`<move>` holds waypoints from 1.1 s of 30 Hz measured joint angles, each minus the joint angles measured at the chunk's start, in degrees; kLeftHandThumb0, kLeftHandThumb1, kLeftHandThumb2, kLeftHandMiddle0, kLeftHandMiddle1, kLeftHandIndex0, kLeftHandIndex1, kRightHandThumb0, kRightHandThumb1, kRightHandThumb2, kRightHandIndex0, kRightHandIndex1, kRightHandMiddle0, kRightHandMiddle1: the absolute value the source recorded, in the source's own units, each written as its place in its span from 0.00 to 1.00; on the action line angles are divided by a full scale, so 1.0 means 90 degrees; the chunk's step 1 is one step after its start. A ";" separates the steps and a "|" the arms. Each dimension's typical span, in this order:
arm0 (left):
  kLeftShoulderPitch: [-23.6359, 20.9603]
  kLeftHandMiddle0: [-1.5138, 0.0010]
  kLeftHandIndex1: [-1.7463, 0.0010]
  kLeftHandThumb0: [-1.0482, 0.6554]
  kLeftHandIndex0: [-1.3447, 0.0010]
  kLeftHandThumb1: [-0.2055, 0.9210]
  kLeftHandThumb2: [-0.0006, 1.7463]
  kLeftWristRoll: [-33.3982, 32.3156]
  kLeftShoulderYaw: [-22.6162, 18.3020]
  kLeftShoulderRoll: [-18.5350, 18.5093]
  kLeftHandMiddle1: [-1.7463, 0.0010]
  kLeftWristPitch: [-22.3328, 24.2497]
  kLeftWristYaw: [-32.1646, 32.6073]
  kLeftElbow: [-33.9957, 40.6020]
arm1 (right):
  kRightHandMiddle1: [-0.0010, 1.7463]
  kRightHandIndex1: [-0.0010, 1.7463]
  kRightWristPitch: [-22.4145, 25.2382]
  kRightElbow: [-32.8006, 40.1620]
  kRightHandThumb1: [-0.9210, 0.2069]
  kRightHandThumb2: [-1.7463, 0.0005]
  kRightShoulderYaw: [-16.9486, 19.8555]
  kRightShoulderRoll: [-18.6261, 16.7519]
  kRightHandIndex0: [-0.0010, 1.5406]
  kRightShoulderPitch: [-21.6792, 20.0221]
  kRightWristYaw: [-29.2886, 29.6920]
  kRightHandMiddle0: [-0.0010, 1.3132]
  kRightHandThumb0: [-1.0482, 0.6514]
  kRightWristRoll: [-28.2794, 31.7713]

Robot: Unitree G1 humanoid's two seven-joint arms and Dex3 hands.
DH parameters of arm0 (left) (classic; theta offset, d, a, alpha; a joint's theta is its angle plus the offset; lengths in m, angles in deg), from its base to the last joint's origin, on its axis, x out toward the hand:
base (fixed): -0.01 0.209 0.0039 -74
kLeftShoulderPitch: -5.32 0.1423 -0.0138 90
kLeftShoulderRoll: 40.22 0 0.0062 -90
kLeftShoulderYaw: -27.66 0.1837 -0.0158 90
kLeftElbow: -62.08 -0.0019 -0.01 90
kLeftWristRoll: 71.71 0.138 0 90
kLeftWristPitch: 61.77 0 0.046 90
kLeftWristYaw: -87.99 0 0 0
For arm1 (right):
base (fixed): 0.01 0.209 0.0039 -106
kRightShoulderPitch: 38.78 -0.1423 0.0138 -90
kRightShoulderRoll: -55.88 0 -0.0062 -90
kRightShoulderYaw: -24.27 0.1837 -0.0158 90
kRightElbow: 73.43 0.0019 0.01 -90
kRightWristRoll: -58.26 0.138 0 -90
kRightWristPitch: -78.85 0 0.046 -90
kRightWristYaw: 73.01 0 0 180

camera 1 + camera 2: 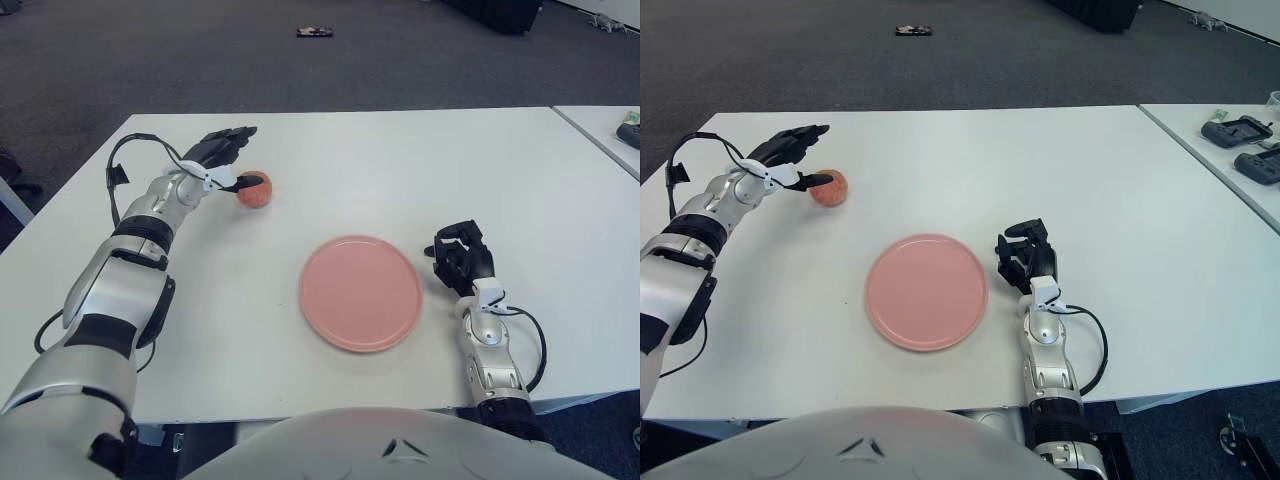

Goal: Put the apple into the plate.

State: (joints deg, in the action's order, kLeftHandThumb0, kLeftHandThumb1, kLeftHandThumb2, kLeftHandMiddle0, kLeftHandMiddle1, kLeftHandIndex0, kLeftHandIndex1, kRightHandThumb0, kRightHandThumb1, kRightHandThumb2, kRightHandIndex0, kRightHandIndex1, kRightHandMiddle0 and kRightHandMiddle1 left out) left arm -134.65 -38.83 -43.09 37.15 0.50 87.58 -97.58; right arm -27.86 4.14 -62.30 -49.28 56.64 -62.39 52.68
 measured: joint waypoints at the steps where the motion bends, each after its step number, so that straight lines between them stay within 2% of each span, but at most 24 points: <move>1: -0.0006 1.00 1.00 0.00 1.00 0.85 0.18 -0.0006 0.0006 0.0023 1.00 0.0029 -0.0056 -0.0030 | 1.00 0.67 0.0000 0.0001 0.06 0.65 0.0000 0.0000 0.36 0.0000 0.0000 0.18 0.41 0.0000; 10: -0.0136 1.00 1.00 0.03 1.00 0.84 0.18 0.0028 0.0218 0.0288 1.00 0.0481 -0.0755 -0.0429 | 1.00 0.67 -0.0012 0.0011 0.06 0.64 0.0003 -0.0001 0.37 0.0004 0.0006 0.18 0.41 -0.0002; 15: -0.0165 1.00 1.00 0.03 1.00 0.86 0.18 0.0075 0.0343 0.0419 1.00 0.0658 -0.0909 -0.0540 | 1.00 0.67 -0.0028 0.0027 0.06 0.64 0.0003 -0.0001 0.36 0.0006 0.0006 0.18 0.41 -0.0002; 23: -0.0175 1.00 1.00 0.03 1.00 0.89 0.18 0.0189 0.0506 0.0643 1.00 0.0937 -0.0864 -0.0647 | 1.00 0.67 -0.0069 0.0015 0.08 0.63 0.0018 0.0001 0.36 0.0012 -0.0005 0.19 0.41 0.0007; 33: -0.0229 1.00 1.00 0.02 1.00 0.95 0.19 0.0471 0.0803 0.0922 1.00 0.1406 -0.0278 -0.0787 | 1.00 0.68 -0.0118 -0.0009 0.10 0.61 0.0040 -0.0001 0.38 0.0021 -0.0014 0.20 0.41 0.0012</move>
State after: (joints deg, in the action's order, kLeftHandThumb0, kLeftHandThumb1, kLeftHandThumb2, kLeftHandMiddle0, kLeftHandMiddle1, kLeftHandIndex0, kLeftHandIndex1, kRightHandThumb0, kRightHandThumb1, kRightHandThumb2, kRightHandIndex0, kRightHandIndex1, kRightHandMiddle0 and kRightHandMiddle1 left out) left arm -136.72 -34.58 -35.87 45.45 13.16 85.07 -104.67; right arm -28.92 4.05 -61.94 -49.28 56.83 -62.52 52.80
